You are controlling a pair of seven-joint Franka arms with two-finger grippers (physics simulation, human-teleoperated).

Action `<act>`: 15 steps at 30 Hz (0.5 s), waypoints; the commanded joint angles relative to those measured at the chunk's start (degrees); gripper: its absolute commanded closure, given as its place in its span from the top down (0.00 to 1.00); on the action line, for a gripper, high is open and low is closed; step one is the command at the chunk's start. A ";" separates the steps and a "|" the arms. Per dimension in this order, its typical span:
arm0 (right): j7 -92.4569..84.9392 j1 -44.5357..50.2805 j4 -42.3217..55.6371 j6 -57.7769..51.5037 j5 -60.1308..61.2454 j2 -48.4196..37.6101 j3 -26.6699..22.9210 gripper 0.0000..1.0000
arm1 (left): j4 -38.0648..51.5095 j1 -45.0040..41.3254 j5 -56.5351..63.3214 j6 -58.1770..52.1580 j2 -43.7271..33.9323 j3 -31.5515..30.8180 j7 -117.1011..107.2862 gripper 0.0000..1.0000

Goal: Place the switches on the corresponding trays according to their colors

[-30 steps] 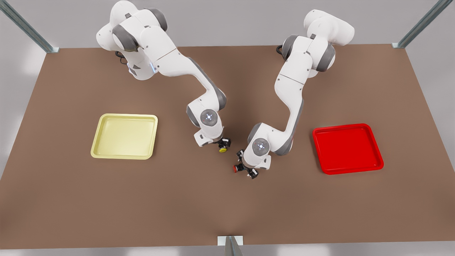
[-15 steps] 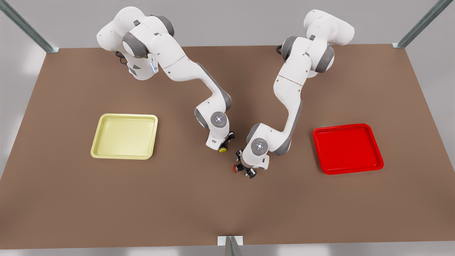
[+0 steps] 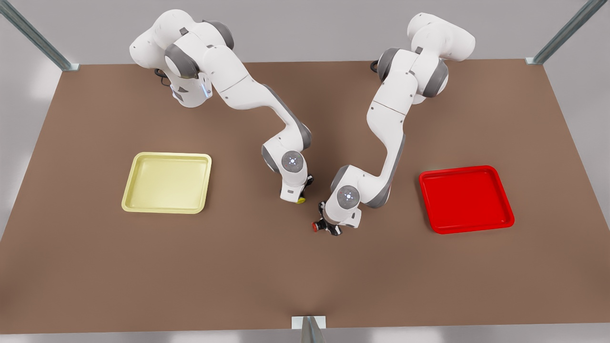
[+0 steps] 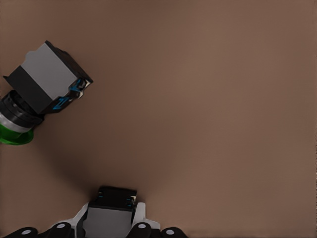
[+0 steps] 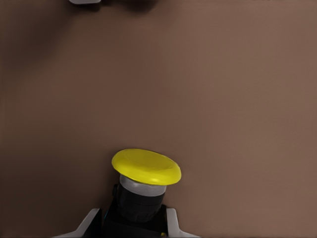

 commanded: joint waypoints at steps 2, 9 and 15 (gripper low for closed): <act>-10.05 0.00 0.03 -0.13 0.17 -0.15 -0.08 0.47 | 0.04 1.14 1.29 -5.46 -2.18 0.02 2.85 0.41; -12.77 -5.80 -0.59 -10.32 -0.36 -6.04 -0.08 0.46 | -23.86 17.92 11.75 -11.35 -23.45 0.28 29.21 0.42; -19.36 -21.62 -22.56 -22.90 -19.08 -25.99 -2.09 0.46 | -33.18 28.03 16.24 -10.83 -29.08 0.37 39.76 0.42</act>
